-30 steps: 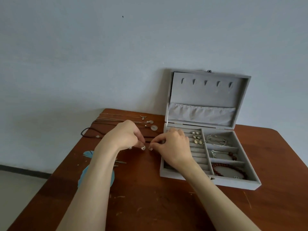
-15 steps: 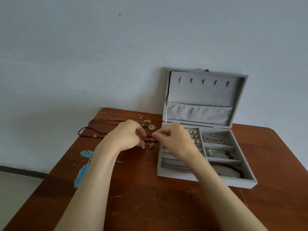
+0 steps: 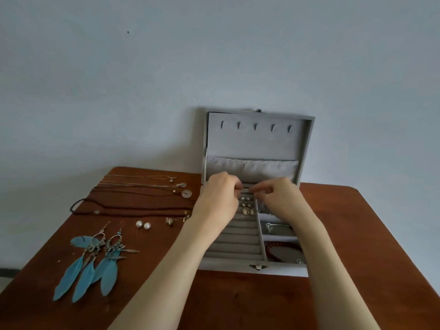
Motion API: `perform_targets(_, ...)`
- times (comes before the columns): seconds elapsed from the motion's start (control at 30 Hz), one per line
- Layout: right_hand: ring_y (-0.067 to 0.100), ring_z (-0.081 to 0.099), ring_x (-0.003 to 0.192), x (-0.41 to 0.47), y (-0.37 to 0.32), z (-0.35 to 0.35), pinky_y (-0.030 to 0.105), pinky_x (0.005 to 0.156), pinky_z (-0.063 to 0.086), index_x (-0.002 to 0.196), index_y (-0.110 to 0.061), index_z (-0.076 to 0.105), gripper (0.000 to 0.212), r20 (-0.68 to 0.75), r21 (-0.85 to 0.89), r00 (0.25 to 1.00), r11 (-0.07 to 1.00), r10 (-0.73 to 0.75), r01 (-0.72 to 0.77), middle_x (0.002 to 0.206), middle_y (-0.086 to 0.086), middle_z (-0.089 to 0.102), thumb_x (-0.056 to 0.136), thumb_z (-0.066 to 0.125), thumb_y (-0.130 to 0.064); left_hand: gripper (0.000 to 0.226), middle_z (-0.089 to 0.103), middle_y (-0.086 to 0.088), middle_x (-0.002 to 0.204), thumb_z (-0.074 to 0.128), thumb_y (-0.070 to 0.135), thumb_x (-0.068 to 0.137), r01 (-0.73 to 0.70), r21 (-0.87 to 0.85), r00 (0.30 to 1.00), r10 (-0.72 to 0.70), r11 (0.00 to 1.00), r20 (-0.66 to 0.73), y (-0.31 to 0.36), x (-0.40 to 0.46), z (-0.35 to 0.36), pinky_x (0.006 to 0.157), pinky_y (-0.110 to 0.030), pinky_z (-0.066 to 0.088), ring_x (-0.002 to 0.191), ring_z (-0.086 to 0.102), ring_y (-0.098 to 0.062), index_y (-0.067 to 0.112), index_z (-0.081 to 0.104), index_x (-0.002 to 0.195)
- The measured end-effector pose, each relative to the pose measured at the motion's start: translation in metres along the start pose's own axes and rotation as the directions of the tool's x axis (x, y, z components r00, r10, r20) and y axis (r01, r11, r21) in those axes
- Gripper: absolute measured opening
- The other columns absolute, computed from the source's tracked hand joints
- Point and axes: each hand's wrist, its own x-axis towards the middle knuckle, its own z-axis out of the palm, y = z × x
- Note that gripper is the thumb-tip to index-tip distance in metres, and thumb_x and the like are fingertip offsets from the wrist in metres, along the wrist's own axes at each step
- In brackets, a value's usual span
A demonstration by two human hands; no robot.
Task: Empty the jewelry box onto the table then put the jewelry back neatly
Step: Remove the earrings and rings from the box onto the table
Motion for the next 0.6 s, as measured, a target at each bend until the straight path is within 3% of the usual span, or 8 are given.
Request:
perform_targets(0.1,0.023,0.055,0.111,0.002,0.0,0.006,0.044,0.099,0.042,0.099,-0.036,0.072,0.027,-0.014,-0.111,1.0,0.994,0.01,-0.012,0.108,-0.002,0.07,0.087,0.054,-0.019,0.021,0.063,-0.007,0.109,0.055,0.013,0.091,0.034,0.065,0.999,-0.036,0.997,0.028,0.004,0.005,0.012,0.075,-0.026,0.048,0.098,0.061,-0.021,0.011,0.066,0.109)
perform_targets(0.43,0.023,0.048,0.114,-0.001,-0.004,0.002,0.041,0.098,0.037,0.095,-0.032,0.071,0.024,0.009,-0.153,1.0,0.988,-0.016,0.017,0.104,0.0,0.067,0.086,0.053,-0.019,0.02,0.052,-0.009,0.114,0.055,0.016,0.091,0.061,0.07,0.994,-0.067,0.996,0.089,0.001,0.008,0.024,0.084,-0.026,0.045,0.103,0.055,-0.022,0.009,0.064,0.108)
perform_targets(0.53,0.023,0.053,0.11,0.0,-0.005,0.006,0.045,0.098,0.04,0.075,-0.033,0.063,0.016,0.038,-0.062,0.999,0.998,0.006,-0.004,0.101,0.0,0.066,0.084,0.057,-0.02,0.018,0.053,-0.009,0.113,0.056,0.013,0.091,0.076,0.071,0.992,-0.083,0.995,0.093,0.001,0.01,0.023,0.081,-0.026,0.045,0.1,0.056,-0.022,0.009,0.064,0.107)
perform_targets(0.6,0.024,0.056,0.106,0.001,-0.005,0.006,0.047,0.097,0.042,0.062,-0.034,0.053,0.025,0.053,-0.022,0.999,1.0,0.013,-0.012,0.09,-0.003,0.065,0.082,0.061,-0.021,0.018,0.057,-0.009,0.112,0.055,0.013,0.091,0.078,0.059,0.992,-0.083,0.995,0.096,0.002,0.009,0.021,0.08,-0.027,0.046,0.099,0.058,-0.021,0.009,0.064,0.106)
